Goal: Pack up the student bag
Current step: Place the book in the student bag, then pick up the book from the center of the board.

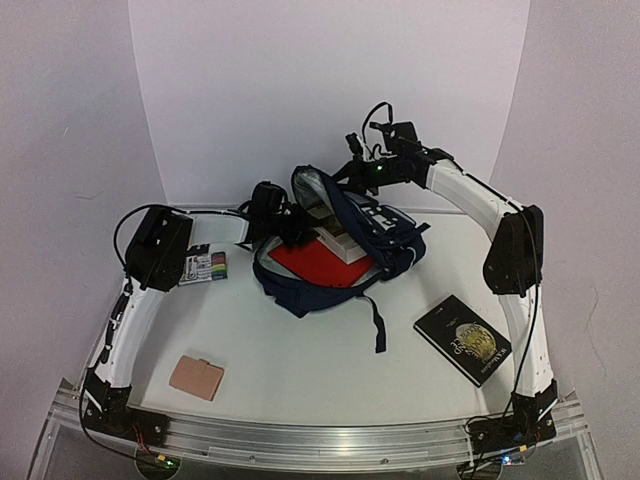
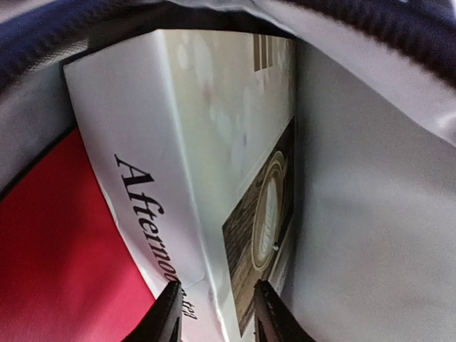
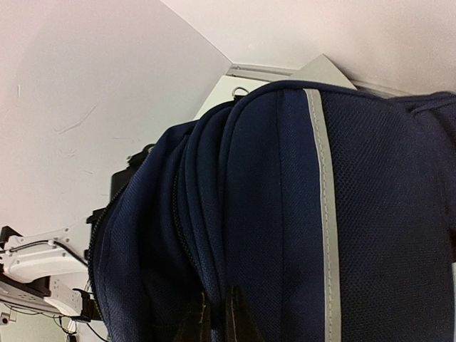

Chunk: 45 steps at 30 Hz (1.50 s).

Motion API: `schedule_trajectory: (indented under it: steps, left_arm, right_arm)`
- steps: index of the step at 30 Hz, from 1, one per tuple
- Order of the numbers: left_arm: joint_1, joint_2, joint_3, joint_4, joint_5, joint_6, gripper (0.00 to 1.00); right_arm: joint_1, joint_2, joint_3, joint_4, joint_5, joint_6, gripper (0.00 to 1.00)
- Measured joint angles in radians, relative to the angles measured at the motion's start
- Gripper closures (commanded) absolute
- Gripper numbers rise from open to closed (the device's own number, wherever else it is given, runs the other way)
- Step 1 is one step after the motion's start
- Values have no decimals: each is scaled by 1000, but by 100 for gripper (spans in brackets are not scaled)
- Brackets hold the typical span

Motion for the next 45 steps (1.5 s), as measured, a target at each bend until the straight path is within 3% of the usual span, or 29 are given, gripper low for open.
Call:
schedule_trajectory:
  steps: [6,13,15,18,22,28,34,37,40,42,45]
  left_arm:
    - [-25,135,181,-5,41,17,81]
    - [-55,201,325,-26,87,62,78]
    - [-66,214,346,-27,104,74,72]
    - [-77,222,344,-10,126,88,55]
    - [-77,152,192,9,115,136,37]
    - [-30,-67,-11,-123,67,269,22]
    - [39,-332,-161,-208,22,352,15]
    - [93,-428,-235,-236,-11,373,14]
    - [176,-456,-268,-279,-59,396,7]
    - [239,-454,-270,-321,-107,427,2]
    - [319,-445,-250,-397,-177,482,0]
  right_arm:
    - [-26,-6,-26,1,4,0,100]
    - [-57,-8,-28,13,5,18,100]
    - [-60,-8,-28,15,5,25,100]
    - [-62,-8,-32,17,8,23,100]
    - [-72,-39,-113,48,10,1,100]
    - [-107,-128,-282,85,22,-91,100]
    - [-156,-173,-377,77,38,-192,99]
    - [-165,-180,-395,63,42,-232,74]
    - [-167,-180,-399,48,67,-257,43]
    - [-171,-180,-401,34,89,-269,31]
    - [-180,-180,-402,22,101,-279,22]
